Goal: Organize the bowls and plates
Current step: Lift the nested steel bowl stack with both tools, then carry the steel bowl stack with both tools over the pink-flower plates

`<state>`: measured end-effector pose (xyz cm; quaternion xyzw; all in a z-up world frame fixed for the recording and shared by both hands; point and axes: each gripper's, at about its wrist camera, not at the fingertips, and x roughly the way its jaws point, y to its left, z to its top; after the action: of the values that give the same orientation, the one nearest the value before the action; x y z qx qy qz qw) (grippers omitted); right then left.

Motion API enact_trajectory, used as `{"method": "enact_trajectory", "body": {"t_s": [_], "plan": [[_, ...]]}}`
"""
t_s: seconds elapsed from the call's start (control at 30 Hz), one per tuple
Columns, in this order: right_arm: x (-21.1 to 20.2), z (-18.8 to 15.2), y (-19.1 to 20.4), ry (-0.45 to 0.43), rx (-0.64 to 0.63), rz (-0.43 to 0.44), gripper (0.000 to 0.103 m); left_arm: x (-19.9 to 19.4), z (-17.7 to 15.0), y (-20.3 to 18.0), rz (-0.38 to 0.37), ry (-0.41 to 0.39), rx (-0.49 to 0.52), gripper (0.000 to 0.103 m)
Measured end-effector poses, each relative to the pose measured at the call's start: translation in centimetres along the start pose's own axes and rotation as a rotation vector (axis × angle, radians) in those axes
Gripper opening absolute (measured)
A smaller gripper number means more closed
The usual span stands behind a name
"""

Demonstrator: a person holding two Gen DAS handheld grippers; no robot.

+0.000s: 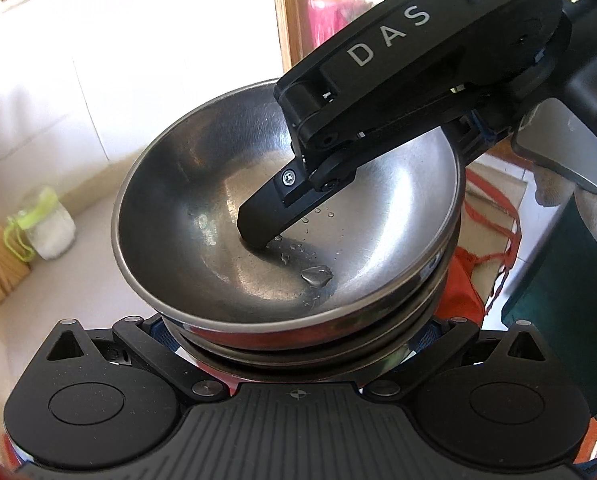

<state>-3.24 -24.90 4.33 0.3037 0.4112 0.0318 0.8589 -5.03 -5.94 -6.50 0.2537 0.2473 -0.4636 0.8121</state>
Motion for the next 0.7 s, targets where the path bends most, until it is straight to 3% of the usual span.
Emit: {"method": "enact_trajectory", "body": {"t_s": [0.37, 0.5, 0.7], "plan": [[3.1, -0.7, -3.2, 0.063, 0.066, -0.019, 0.064, 5.1, 0.9, -1.3, -0.035, 0.095, -0.019, 0.103], [3.2, -0.6, -4.1, 0.065, 0.098, -0.008, 0.064, 5.7, 1.5, -0.4, -0.061, 0.098, -0.054, 0.103], [2.1, -0.7, -3.6, 0.023, 0.070, -0.018, 0.064, 5.0, 1.6, 0.3, -0.044, 0.112, -0.052, 0.103]]}}
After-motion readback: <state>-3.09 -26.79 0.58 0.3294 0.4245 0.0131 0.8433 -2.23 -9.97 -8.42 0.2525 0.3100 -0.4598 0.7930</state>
